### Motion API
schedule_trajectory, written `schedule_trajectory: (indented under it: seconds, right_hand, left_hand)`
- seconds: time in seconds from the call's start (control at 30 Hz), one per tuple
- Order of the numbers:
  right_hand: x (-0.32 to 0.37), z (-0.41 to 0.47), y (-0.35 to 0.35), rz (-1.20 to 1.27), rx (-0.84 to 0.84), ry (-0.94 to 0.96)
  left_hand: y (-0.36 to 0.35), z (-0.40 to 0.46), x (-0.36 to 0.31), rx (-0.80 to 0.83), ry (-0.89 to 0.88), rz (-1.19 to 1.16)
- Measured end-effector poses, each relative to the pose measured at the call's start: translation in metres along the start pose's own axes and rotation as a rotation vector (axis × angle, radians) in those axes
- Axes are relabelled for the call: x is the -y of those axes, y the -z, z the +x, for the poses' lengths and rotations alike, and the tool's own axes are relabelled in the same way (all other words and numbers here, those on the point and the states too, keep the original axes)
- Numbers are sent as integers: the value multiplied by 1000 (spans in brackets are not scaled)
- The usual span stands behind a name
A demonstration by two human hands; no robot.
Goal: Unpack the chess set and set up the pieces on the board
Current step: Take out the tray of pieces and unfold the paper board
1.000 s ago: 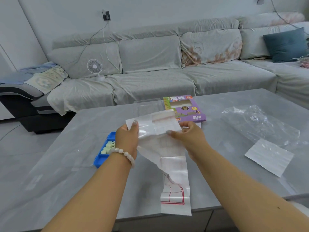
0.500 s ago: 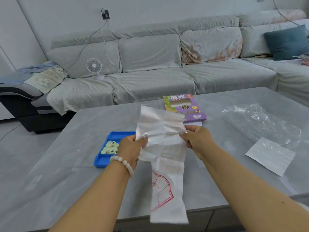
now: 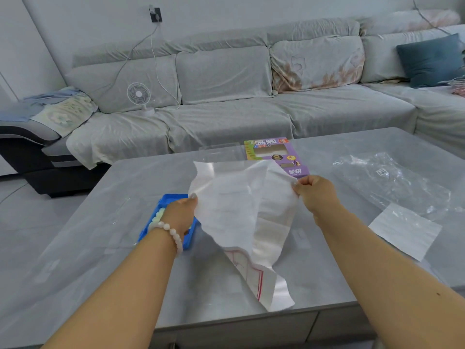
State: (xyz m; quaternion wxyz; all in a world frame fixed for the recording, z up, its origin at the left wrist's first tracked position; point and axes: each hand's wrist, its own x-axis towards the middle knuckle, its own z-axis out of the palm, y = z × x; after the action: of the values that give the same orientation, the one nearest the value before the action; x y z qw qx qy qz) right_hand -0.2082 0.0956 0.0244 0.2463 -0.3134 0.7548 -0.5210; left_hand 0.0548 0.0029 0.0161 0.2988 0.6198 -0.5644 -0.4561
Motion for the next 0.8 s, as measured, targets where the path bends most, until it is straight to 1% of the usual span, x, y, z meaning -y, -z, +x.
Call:
schedule_trajectory:
  seconds: [0.03, 0.1, 0.17, 0.2, 0.27, 0.3, 0.33, 0.4, 0.43, 0.47, 0.5, 0.6, 0.67, 0.73, 0.8]
  right_hand:
    - [3, 2, 2, 25, 2, 4]
    - [13, 6, 6, 165, 43, -22]
    - [27, 6, 9, 377, 112, -50]
    - [34, 6, 11, 501, 140, -45]
    - [45, 5, 16, 704, 158, 20]
    - [49, 3, 19, 772, 155, 70]
    - [52, 2, 22, 829, 151, 122]
    - [55, -2, 28, 930, 149, 203]
    - [55, -3, 30, 970, 144, 230]
    - [54, -5, 33, 991, 134, 254]
    - [51, -6, 35, 986, 120, 279]
    - [41, -9, 43, 950, 93, 332]
    - [32, -12, 48, 953, 101, 321]
    - [21, -16, 54, 847, 107, 320]
    - [7, -21, 58, 624, 83, 310]
  left_hand:
    - [4, 1, -5, 33, 2, 2]
    - [13, 0, -18, 99, 14, -59]
    - [20, -6, -35, 143, -4, -126]
    - [22, -8, -43, 177, -32, -198]
    - [27, -13, -58, 233, -97, -347]
    - [28, -16, -64, 211, -141, -346]
    - [31, -17, -68, 153, -196, -266]
    - [36, -15, -73, -23, -308, -2]
    - [39, -14, -74, -77, -351, 51]
    - [41, -12, -73, -85, -371, 35]
    - [43, -13, -72, -50, -368, -40]
    - [47, -19, -68, 101, -322, -320]
    - [50, -24, -63, 184, -304, -435]
    - [52, -29, -50, 238, -343, -429]
    - [52, -34, -32, 219, -390, -250]
